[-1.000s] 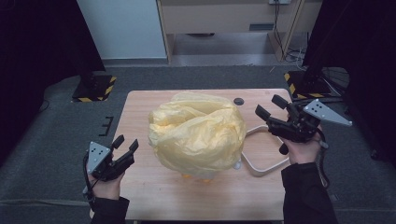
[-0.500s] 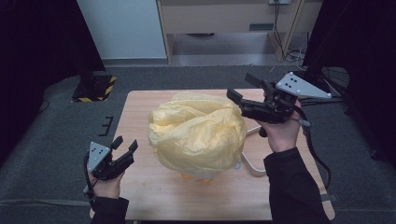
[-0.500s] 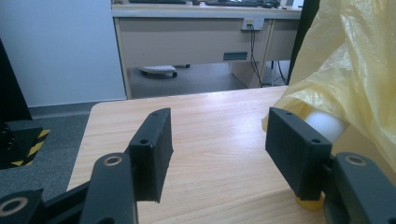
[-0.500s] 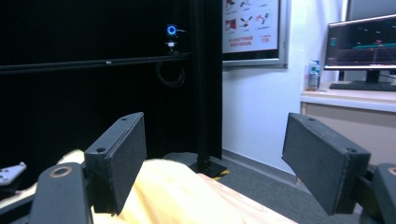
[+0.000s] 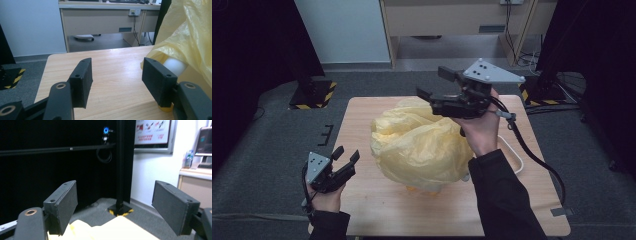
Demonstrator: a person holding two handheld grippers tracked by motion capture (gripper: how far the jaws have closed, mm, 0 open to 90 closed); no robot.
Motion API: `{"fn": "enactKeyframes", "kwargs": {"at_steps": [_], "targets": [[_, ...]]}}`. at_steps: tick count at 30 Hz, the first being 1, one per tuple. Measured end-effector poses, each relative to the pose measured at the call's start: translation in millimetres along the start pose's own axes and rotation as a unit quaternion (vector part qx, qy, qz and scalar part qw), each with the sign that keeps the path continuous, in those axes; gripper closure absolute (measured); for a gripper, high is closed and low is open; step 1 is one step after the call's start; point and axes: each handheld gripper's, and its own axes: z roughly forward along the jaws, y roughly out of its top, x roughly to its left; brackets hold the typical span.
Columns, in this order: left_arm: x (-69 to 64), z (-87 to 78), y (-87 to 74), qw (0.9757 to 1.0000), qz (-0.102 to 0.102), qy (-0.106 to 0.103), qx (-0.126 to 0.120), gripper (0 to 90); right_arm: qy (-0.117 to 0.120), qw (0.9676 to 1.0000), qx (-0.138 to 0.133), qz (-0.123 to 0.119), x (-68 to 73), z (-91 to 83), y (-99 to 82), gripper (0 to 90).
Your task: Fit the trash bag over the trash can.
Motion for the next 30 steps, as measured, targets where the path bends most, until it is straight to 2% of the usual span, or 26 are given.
{"fn": "enactKeyframes", "kwargs": {"at_steps": [4,10,14,17,20,23,27,28,29,30], "targets": [[-0.8,-0.4,0.9,1.0000,0.000,-0.001,-0.005,41.4,0.020,0.9994,0.028,0.007,9.4,22.1,-10.5,20.9],[-1.4,-2.0,3.2,0.9999,0.000,-0.003,-0.011,41.3,0.025,0.9966,0.078,-0.002,15.3,47.3,-33.5,21.8],[-2.9,-4.1,5.5,0.9998,-0.006,-0.008,-0.018,41.2,0.034,0.9911,0.128,-0.002,17.3,57.3,-47.1,21.8],[-6.0,-6.7,9.1,0.9995,-0.001,-0.015,-0.027,40.8,0.035,0.9870,0.157,0.000,17.1,62.6,-55.3,21.6],[-9.6,-9.2,13.1,0.9991,0.001,-0.024,-0.036,40.4,0.036,0.9807,0.192,-0.004,17.9,67.9,-61.0,21.1],[-13.7,-11.2,16.3,0.9985,0.007,-0.034,-0.043,39.7,0.033,0.9724,0.231,-0.004,16.7,72.9,-66.5,19.6],[-19.5,-13.7,19.9,0.9970,0.015,-0.053,-0.054,38.2,0.032,0.9572,0.287,-0.015,15.1,78.4,-74.3,18.6],[-21.5,-13.4,20.7,0.9961,0.016,-0.066,-0.057,37.7,0.030,0.9546,0.296,-0.019,15.1,79.5,-75.9,18.5],[-23.7,-13.5,21.3,0.9955,0.022,-0.071,-0.058,37.1,0.028,0.9526,0.302,-0.022,15.1,80.2,-76.8,18.2],[-26.2,-13.4,21.9,0.9948,0.026,-0.077,-0.061,36.5,0.028,0.9520,0.304,-0.023,14.9,81.2,-77.7,17.4]]}}
